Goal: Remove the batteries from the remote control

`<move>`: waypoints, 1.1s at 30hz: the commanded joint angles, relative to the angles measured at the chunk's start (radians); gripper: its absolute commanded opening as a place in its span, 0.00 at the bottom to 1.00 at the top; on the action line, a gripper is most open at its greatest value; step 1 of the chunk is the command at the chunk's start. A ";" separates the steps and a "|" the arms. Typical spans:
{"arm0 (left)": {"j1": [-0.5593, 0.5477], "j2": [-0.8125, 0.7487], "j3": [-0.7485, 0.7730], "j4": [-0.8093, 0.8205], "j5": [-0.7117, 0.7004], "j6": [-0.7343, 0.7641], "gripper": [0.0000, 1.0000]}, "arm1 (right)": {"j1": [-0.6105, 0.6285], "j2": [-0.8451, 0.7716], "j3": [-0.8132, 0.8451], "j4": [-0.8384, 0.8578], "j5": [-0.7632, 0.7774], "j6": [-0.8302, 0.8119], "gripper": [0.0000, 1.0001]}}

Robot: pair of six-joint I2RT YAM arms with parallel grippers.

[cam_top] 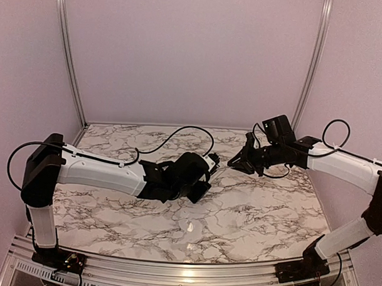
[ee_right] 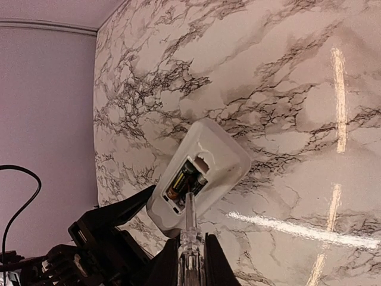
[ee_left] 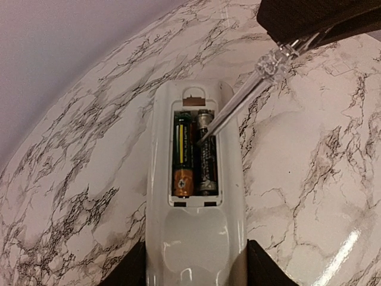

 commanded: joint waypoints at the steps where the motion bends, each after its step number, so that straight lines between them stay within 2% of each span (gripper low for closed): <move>1: -0.009 -0.041 0.007 0.067 0.088 -0.042 0.00 | 0.006 -0.037 0.000 0.001 -0.047 -0.025 0.00; 7: -0.009 -0.068 -0.051 0.098 0.142 -0.135 0.00 | 0.007 -0.057 -0.028 -0.012 -0.057 -0.032 0.00; 16: -0.006 -0.065 -0.093 0.103 0.205 -0.200 0.00 | 0.006 -0.066 -0.069 -0.025 -0.072 -0.055 0.00; 33: -0.006 -0.043 -0.108 0.103 0.233 -0.248 0.00 | 0.007 -0.064 -0.115 -0.070 -0.062 -0.086 0.00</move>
